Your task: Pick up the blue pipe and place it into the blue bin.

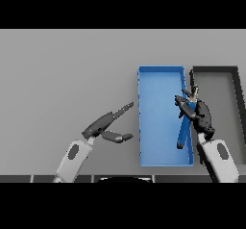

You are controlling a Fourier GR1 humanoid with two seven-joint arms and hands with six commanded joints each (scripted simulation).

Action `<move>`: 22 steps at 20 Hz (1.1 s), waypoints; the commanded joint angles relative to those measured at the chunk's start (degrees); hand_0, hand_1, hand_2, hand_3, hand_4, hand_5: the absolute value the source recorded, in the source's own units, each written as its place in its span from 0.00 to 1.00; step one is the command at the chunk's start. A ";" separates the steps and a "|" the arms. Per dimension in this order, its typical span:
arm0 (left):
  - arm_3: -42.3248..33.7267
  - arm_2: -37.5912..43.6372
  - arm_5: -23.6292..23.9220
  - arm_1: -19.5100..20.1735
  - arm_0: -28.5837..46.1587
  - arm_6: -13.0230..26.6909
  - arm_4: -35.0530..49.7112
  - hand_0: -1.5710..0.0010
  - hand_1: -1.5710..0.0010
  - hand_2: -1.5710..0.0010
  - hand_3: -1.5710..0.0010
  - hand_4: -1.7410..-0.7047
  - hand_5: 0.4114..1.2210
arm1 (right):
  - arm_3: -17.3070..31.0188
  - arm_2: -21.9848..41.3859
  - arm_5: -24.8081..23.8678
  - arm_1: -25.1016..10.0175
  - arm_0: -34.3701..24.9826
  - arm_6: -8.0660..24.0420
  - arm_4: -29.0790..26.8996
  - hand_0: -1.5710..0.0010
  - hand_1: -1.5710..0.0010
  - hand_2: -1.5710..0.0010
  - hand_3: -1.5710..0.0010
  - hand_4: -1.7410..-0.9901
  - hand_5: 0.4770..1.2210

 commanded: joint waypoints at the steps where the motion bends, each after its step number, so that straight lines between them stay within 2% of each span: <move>1: 0.43 -0.17 0.20 -0.44 -0.40 0.53 -0.27 1.00 1.00 1.00 1.00 0.79 0.09 | 0.77 2.48 -2.58 -2.16 -0.96 0.05 -2.76 0.00 0.00 0.00 0.59 0.13 1.00; 2: -0.42 -0.61 0.15 -0.51 0.29 -0.43 -0.21 1.00 1.00 1.00 1.00 0.79 0.09 | 1.12 4.77 -5.03 -3.40 -1.49 0.06 -5.20 0.00 0.00 0.00 0.67 0.11 1.00; 3: -0.94 -0.57 0.25 -0.44 0.53 -0.21 -0.14 1.00 1.00 1.00 1.00 0.79 0.10 | 1.89 7.05 -7.69 -5.38 -2.32 0.06 -8.94 0.00 0.00 0.00 0.74 0.09 0.93; 4: -0.60 -1.13 0.36 -0.67 0.89 -0.39 -0.67 1.00 1.00 1.00 1.00 0.79 0.10 | 2.13 8.49 -9.42 -6.83 -2.75 0.06 -11.33 0.00 0.00 0.03 0.71 0.15 0.92; 6: -0.52 -0.87 0.33 -0.67 0.47 0.12 -0.55 1.00 1.00 1.00 1.00 0.79 0.10 | 2.49 9.12 -9.26 -7.50 -3.27 0.09 -12.32 0.31 0.35 0.37 0.81 0.36 0.90; 7: -0.50 -1.00 0.35 -0.70 0.65 0.11 -0.67 1.00 1.00 1.00 1.00 0.79 0.10 | 2.89 9.49 -9.50 -7.83 -3.43 0.09 -12.71 0.45 0.48 0.50 0.85 0.45 0.89; 9: -0.75 -0.83 0.22 -0.70 0.74 0.52 -0.28 1.00 1.00 1.00 1.00 0.79 0.10 | 4.22 12.65 -11.01 -11.06 -5.13 0.06 -15.02 0.65 0.67 0.68 0.90 0.54 0.85; 11: -1.02 -0.43 -0.01 -0.40 0.61 0.79 0.19 1.00 1.00 1.00 1.00 0.79 0.10 | 5.38 20.20 -9.98 -18.00 -9.82 0.06 -14.81 0.77 0.79 0.79 0.94 0.62 0.72; 12: -0.80 -0.28 0.48 -0.57 0.70 0.78 0.01 1.00 1.00 1.00 1.00 0.79 0.10 | 5.45 24.06 -9.80 -21.04 -11.74 0.08 -15.44 0.82 0.83 0.84 0.95 0.65 0.65; 15: -0.39 -0.62 0.19 -0.62 0.59 0.11 -0.17 1.00 1.00 1.00 1.00 0.79 0.11 | 5.84 30.91 -7.94 -23.36 -15.78 0.08 -17.77 0.91 0.91 0.92 0.98 0.71 0.48; 18: -0.25 -0.44 0.29 -0.47 0.98 -0.46 -0.16 1.00 1.00 1.00 1.00 0.78 0.10 | 6.42 36.27 -8.16 -26.15 -19.99 0.08 -20.68 0.95 0.96 0.96 0.99 0.77 0.40; 22: -0.64 -0.33 0.40 -0.64 0.81 0.10 0.07 1.00 1.00 1.00 1.00 0.78 0.11 | 7.48 37.32 -7.10 -25.15 -20.06 -0.81 -19.84 0.98 0.98 0.98 0.99 0.86 0.33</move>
